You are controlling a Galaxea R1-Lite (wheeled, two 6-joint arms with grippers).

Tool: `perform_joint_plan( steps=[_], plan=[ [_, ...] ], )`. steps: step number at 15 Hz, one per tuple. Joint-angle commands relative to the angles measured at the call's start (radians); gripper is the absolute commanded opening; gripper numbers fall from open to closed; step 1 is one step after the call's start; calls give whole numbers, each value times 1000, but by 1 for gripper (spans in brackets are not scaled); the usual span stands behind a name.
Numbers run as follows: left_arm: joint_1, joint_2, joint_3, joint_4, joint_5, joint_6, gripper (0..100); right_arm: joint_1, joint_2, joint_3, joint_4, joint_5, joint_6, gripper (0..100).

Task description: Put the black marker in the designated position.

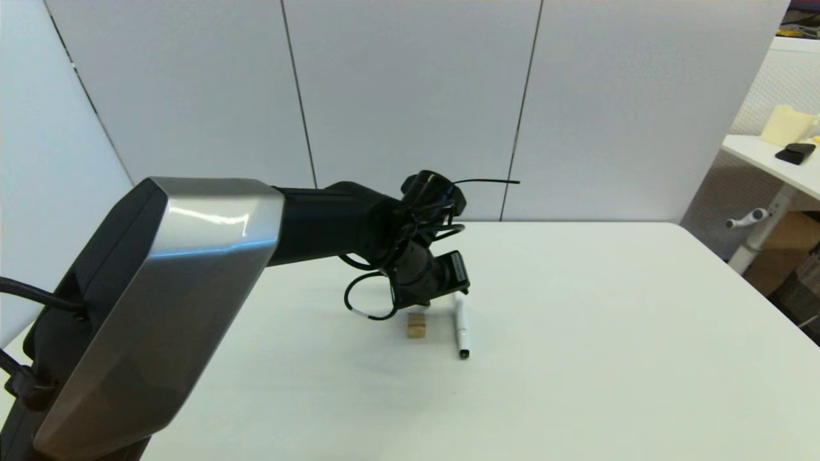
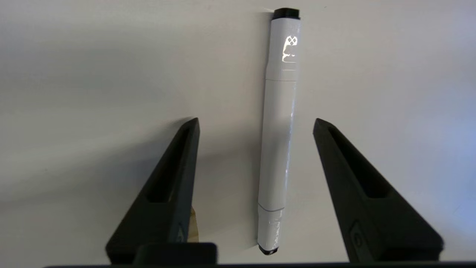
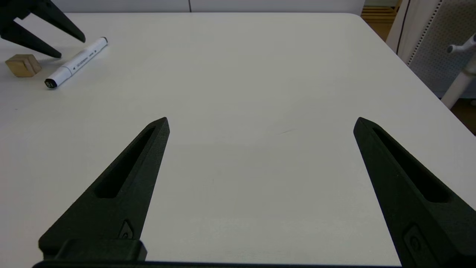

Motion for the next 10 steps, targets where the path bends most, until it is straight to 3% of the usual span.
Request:
perform_joint_plan(
  steps=[1,3,6,8,10],
  plan=[
    [46,-61,-3,-45,10,95,100,0,1,0,1,0,0,100],
    [107,-124,5,-51,13,218,100,-2,1,0,-1,0,0,100],
    [217,-280,112,-53,6,557,100,0,1,0,1,0,0,100],
    [282,-420,239,-64,-13,749,100,0,1,0,-1,0,0,100],
    [317,-619,472,-87,-31,833,100,-2,1,0,-1,0,0,100]
  ],
)
